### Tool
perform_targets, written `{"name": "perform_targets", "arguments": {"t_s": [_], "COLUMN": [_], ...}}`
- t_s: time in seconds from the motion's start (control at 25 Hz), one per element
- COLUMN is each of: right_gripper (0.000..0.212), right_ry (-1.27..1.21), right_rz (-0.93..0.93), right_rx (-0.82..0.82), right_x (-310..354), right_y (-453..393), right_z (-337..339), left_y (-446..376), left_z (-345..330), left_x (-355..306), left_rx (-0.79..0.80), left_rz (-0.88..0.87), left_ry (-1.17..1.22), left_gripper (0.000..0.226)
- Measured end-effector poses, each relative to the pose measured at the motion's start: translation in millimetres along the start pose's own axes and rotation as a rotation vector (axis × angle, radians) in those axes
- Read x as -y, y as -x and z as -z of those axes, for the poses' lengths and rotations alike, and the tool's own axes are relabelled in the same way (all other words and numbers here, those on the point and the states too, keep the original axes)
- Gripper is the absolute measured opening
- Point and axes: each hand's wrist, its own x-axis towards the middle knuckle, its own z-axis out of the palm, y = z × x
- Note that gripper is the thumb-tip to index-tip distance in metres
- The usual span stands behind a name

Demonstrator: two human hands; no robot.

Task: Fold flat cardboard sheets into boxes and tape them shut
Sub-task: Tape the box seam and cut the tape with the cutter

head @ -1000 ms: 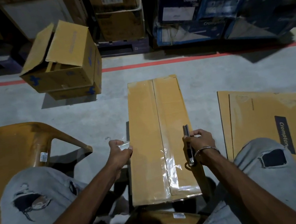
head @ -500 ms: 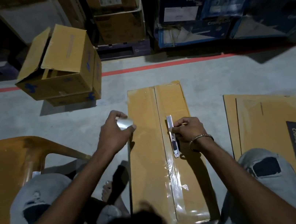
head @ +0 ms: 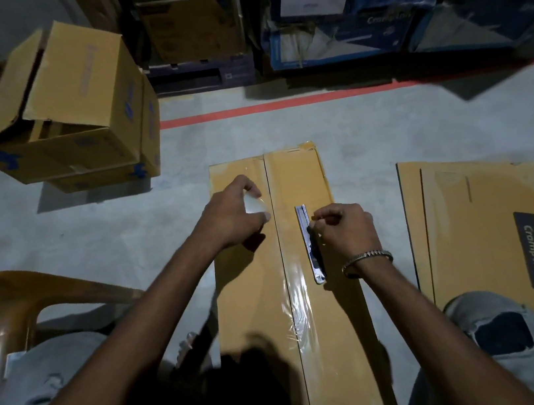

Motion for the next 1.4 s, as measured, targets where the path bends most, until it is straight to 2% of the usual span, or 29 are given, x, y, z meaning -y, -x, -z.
{"name": "perform_targets", "arguments": {"t_s": [0.04,0.12,0.24,0.36,0.6,0.64,0.76,0.8,0.84,0.96,1.04,1.16,1.24,1.4], "right_gripper": [0.009,0.011,0.034,0.051,0.035,0.034,0.031,0.03,0.031,0.039,0.045,0.053,0.056,0.053], "right_ry": [0.016,-0.114,-0.396,-0.444,-0.531,-0.534,-0.57,-0.594,-0.636,-0.822,-0.983,-1.081,-1.135,-1.151], "right_rz": [0.053,0.091,0.018,0.028,0.056,0.054,0.021,-0.002,-0.042,-0.175,-0.24,-0.278,-0.296,-0.325], "right_rx": [-0.017,0.033,0.22,0.295,0.162,0.152,0.154,0.157,0.159,0.19,0.233,0.276,0.256,0.111], "right_x": [5.8,20.5,38.8,43.7,54.3,55.4,60.7,62.7,64.9,65.8,67.4,74.7,74.4,66.0], "right_y": [0.3,2.1,5.6,8.8,19.0,20.4,24.2,26.2,27.9,23.8,20.8,21.8,18.5,3.6], "right_z": [2.7,7.9,8.1,-2.7,-8.9,-8.0,-4.6,-3.5,-2.3,7.4,18.9,30.9,40.1,68.2], "left_y": [-2.2,-4.3,-2.6,1.8,9.6,12.2,18.4,19.3,20.4,23.8,28.4,35.5,39.3,44.1], "left_z": [1.5,6.3,9.7,8.6,7.6,5.5,5.1,8.3,12.4,24.0,32.9,44.9,55.2,79.0], "left_x": [-0.4,2.5,6.4,7.1,6.5,5.9,3.1,0.9,-2.1,-8.4,-12.8,-14.7,-12.6,-8.3], "left_rx": [0.036,0.126,0.268,0.33,0.301,0.278,0.143,0.106,0.078,0.054,0.061,0.069,0.046,-0.059], "left_rz": [-0.03,-0.083,-0.154,-0.217,-0.24,-0.239,-0.26,-0.253,-0.241,-0.23,-0.255,-0.272,-0.277,-0.228], "left_ry": [0.012,0.059,0.112,0.153,0.107,0.073,-0.041,-0.044,-0.045,-0.037,0.057,0.22,0.249,0.236], "left_gripper": [0.043,0.043,0.043,0.041,0.045,0.051,0.104,0.113,0.109,0.069,0.048,0.033,0.033,0.055]}}
